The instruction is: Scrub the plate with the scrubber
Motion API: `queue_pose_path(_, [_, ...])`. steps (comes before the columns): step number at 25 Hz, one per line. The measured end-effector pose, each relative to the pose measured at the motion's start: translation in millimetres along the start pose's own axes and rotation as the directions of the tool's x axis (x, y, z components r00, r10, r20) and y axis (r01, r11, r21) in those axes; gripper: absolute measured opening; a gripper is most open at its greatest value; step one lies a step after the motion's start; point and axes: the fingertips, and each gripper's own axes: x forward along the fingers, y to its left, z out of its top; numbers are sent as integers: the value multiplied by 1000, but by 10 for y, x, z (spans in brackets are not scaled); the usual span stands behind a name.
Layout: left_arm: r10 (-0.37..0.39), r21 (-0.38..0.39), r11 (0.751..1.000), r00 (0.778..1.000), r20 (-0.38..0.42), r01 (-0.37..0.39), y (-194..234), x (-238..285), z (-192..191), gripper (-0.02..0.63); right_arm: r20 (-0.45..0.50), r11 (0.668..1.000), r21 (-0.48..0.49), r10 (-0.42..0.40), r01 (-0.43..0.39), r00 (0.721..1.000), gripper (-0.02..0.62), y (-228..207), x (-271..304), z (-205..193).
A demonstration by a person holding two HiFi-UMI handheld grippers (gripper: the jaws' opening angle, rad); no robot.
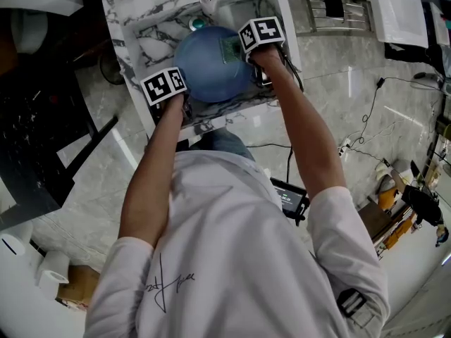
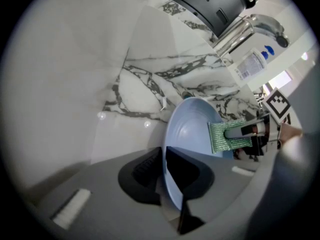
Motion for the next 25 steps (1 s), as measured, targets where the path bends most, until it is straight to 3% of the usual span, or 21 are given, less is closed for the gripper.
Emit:
queue_pose_path(15, [-6, 1, 1000, 1000, 0, 6, -7, 3, 7, 83, -28, 984, -37, -174, 173, 984, 66, -170, -142, -53])
queue_pose_path(20, [-21, -1, 1000, 1000, 11, 21, -44, -9, 37, 83, -39, 960, -108, -263, 257, 964, 66, -222, -221, -77])
queue_pose_path(25, [-23, 0, 1000, 1000, 9, 23, -45, -17, 22, 83, 12, 921, -228, -323, 317, 946, 66, -150, -338, -66])
